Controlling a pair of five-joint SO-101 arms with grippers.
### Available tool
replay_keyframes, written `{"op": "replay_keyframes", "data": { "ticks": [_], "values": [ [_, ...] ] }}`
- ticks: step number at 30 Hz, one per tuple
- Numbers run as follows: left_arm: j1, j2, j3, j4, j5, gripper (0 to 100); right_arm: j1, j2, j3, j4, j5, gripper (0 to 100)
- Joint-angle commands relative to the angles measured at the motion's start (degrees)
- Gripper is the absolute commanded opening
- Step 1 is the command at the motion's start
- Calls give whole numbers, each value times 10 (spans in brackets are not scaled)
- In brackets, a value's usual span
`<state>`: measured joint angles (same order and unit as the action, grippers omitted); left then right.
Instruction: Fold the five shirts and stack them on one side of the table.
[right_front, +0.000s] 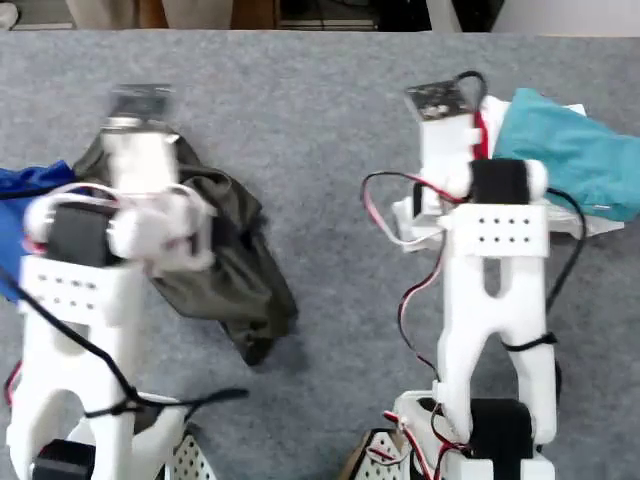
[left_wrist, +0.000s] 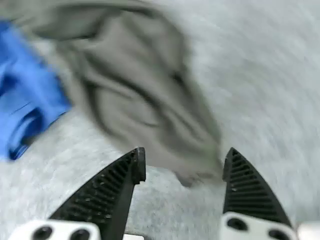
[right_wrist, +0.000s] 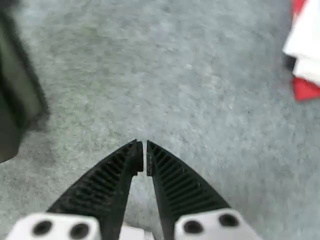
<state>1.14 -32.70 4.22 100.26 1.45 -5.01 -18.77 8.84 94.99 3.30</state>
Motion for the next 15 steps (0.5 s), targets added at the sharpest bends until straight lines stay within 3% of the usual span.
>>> {"op": "replay_keyframes", "data": {
  "ticks": [1, 4, 7, 11, 15],
  "values": [
    [-165, -11, -9, 3, 6, 264, -60, 23, 1, -32, 3, 34],
    [-250, -7, 69, -46, 6, 264, -117, 87, -3, -48, 2, 41],
    [-280, -12, 197, -144, 6, 264, -175, 163, -25, -56, 1, 134],
    [-257, -12, 344, -260, 9, 261, -247, 245, -98, -43, 1, 309],
    [-209, -11, 425, -324, 10, 260, -299, 304, -194, -19, 1, 349]
  ]
}}
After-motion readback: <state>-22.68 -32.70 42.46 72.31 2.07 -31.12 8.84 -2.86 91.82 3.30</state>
